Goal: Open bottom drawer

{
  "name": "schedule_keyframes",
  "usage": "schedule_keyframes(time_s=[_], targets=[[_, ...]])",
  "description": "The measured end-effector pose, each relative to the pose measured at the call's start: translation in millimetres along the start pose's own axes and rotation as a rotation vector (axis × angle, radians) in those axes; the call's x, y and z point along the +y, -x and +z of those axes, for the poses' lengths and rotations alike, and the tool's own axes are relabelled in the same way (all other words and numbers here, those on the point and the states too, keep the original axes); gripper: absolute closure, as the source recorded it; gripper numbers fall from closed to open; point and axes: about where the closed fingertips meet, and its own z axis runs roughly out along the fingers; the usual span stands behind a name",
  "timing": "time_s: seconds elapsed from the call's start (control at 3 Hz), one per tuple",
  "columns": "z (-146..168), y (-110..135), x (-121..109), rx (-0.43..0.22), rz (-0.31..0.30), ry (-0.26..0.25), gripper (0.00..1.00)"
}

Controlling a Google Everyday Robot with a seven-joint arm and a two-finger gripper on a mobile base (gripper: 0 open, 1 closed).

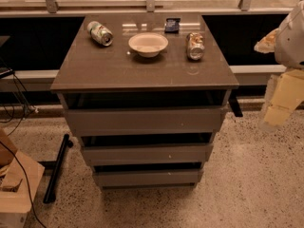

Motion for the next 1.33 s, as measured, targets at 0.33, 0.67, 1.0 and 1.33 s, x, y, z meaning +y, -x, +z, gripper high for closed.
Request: schedule_keyframes(time_s=[0.33,0.67,1.0,1.33], targets=[[0,0,0,0.000,0.000,0.000,0.00],[24,5,12,-0.067,-0.008,0.036,0.00],[56,-3,22,-0.195,0.055,0.106,0.00],[118,-7,41,-0.269,0.130,0.272,0.00]])
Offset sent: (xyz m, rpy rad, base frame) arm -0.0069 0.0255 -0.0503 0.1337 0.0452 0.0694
